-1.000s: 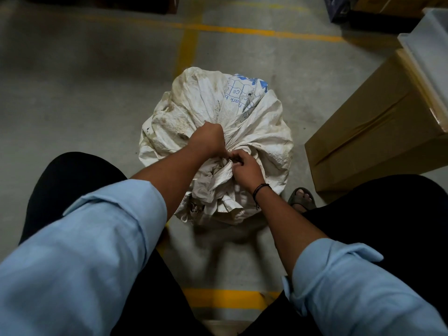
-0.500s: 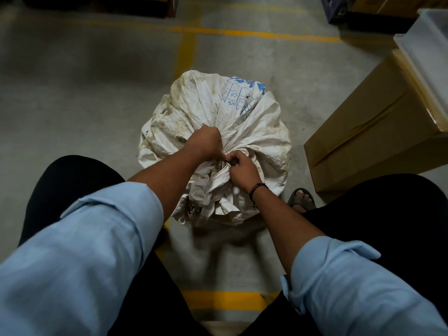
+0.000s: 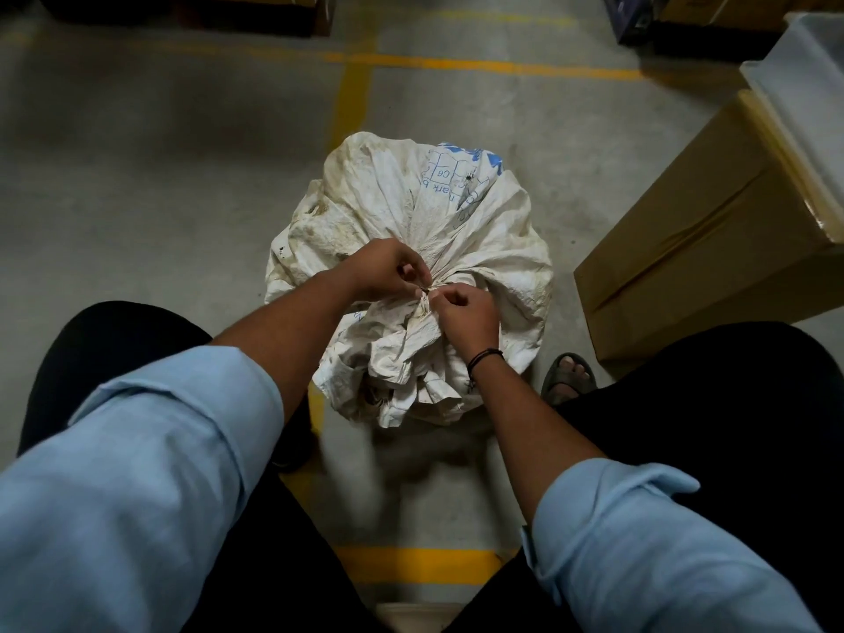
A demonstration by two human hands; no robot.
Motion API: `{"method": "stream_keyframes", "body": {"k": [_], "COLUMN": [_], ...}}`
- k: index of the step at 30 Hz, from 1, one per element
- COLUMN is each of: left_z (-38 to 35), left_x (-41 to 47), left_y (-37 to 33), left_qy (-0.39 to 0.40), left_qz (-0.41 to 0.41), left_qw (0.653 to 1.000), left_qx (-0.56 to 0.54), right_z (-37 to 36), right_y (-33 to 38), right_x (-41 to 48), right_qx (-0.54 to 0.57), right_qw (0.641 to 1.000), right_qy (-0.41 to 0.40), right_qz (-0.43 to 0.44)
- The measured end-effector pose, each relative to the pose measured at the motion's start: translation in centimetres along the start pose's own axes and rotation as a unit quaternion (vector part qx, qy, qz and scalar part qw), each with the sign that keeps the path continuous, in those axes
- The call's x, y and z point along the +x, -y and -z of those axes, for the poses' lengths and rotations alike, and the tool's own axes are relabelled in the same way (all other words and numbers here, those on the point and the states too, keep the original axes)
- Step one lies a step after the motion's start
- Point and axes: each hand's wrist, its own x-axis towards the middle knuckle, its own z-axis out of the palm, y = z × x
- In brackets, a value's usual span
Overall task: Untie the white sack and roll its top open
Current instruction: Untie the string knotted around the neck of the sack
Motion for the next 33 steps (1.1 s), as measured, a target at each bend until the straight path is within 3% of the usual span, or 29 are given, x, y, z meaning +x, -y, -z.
{"method": "stream_keyframes", "body": {"k": [5, 13, 20, 27, 33], "left_z": [0.1, 0.8, 1.7, 1.5, 1.7], "left_x": [0.0, 0.6, 0.6, 1.0, 1.5], "left_y": [-0.9, -3.0, -3.4, -2.9, -2.2], "left_qy": [-0.002, 0.017, 0.006, 0.015, 0.026], "left_qz": [0.0, -0.022, -0.038, -0.037, -0.012], "left_qw": [1.0, 0.999, 0.998, 0.999, 0.996], "left_qx": [0.005, 0.038, 0.041, 0.001, -0.082], "right_z": [-0.1, 1.1, 2.3, 2.4, 2.1], "right_y": [0.0, -1.0, -0.8, -0.9, -1.2], "right_x": [0.4, 0.2, 0.4, 0.6, 0.9], "right_qx": [-0.013, 0.169, 0.212, 0.269, 0.373], "right_qw": [1.0, 0.983, 0.976, 0.962, 0.921], "right_qy": [-0.026, -0.034, -0.014, -0.009, 0.033], "right_qz": [-0.002, -0.059, -0.035, -0.043, -0.109]}}
